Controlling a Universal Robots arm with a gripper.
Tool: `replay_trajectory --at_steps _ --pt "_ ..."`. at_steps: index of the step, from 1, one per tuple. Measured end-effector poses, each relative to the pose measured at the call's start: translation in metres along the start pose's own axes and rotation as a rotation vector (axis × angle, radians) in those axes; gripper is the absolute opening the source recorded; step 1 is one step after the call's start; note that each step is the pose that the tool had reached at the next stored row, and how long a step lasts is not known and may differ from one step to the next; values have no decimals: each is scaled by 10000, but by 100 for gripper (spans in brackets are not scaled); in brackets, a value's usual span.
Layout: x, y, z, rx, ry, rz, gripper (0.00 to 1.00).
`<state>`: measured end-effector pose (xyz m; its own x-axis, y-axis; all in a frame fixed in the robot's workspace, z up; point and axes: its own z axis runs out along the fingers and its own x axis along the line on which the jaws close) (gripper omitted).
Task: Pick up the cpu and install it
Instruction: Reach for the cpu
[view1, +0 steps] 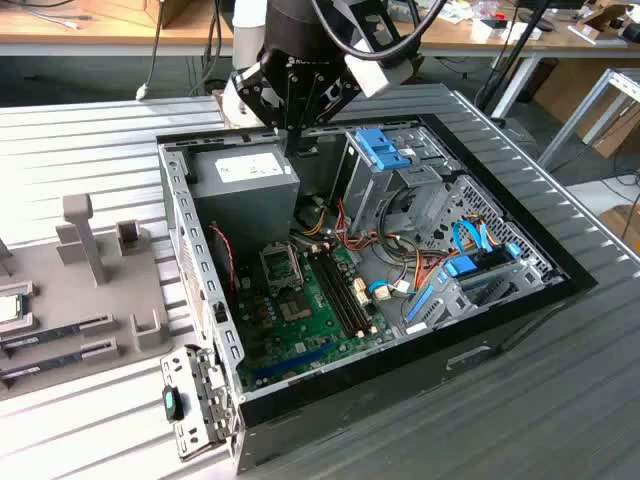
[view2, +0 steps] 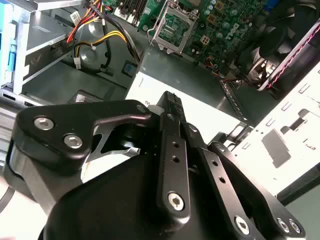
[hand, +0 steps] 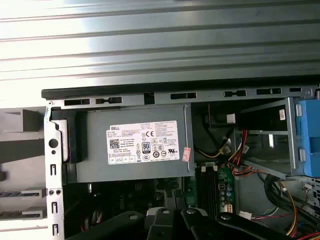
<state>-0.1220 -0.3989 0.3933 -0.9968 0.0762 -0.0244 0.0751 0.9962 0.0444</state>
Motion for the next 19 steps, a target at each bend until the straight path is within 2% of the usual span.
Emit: replay_trajectory --at_steps 19 --pt "89 -7 -2 0 0 0 11"
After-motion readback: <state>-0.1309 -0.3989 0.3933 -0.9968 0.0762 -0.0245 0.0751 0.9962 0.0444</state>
